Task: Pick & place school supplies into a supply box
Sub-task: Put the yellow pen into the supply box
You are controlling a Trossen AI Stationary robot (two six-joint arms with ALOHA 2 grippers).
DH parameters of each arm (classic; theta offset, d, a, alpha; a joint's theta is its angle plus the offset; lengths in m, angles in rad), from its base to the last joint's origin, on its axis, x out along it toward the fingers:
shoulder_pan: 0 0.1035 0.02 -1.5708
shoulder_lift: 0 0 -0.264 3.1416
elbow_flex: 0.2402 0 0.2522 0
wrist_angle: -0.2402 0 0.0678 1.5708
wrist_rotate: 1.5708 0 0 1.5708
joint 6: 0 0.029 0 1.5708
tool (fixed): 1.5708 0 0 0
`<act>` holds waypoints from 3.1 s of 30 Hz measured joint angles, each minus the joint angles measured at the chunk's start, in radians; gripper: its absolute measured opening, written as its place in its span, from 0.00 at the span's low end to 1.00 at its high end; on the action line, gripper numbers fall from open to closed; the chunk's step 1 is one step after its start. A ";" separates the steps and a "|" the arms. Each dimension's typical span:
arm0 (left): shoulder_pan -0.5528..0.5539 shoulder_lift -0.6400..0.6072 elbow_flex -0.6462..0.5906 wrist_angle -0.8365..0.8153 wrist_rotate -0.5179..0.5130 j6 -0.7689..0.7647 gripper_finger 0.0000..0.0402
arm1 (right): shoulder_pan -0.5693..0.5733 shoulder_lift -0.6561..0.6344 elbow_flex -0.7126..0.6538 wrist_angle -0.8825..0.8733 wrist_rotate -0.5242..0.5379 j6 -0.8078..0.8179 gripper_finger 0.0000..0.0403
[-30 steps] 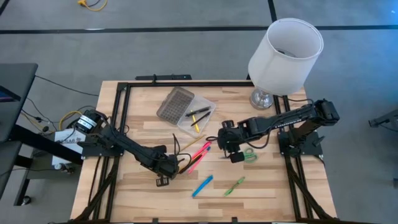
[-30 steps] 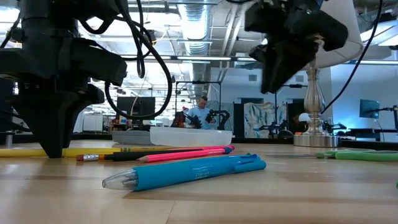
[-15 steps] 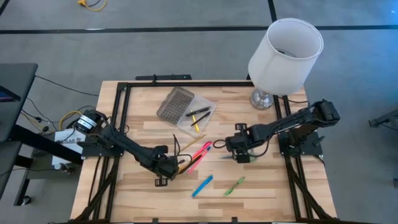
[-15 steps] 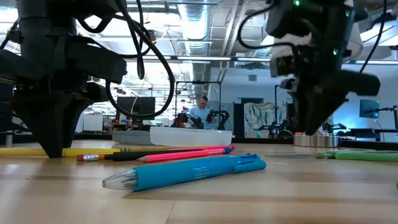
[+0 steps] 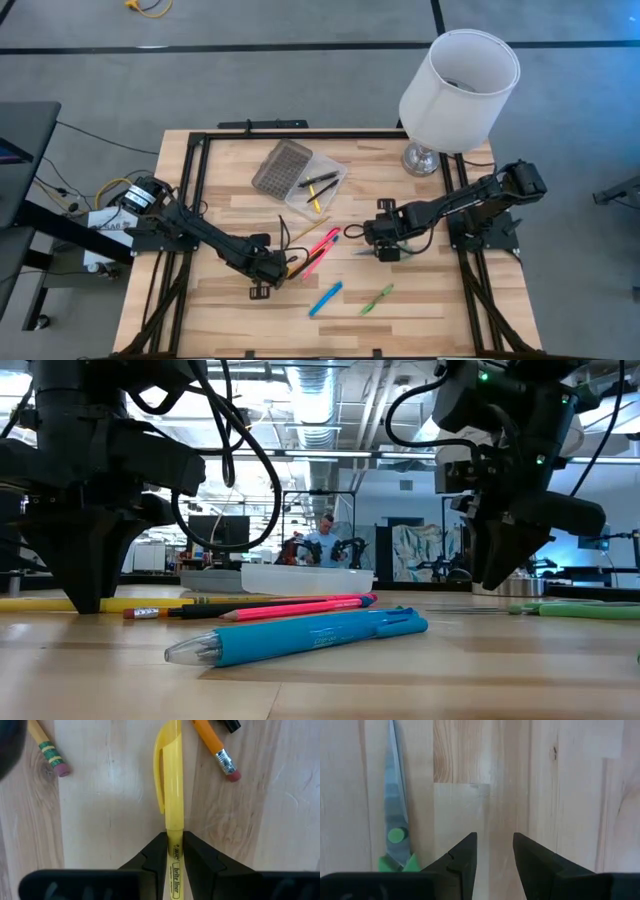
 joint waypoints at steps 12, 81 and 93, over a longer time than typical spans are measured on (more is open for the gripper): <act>0.000 0.000 0.000 -0.010 0.006 -0.010 0.05 | 0.000 0.000 0.000 0.000 0.004 -0.018 0.30; 0.211 0.002 0.319 -0.337 -0.425 0.018 0.08 | 0.001 -0.001 0.000 0.079 0.023 -0.053 0.30; 0.559 0.008 0.353 0.068 -0.306 0.294 0.09 | 0.000 -0.001 0.000 0.125 0.024 -0.095 0.30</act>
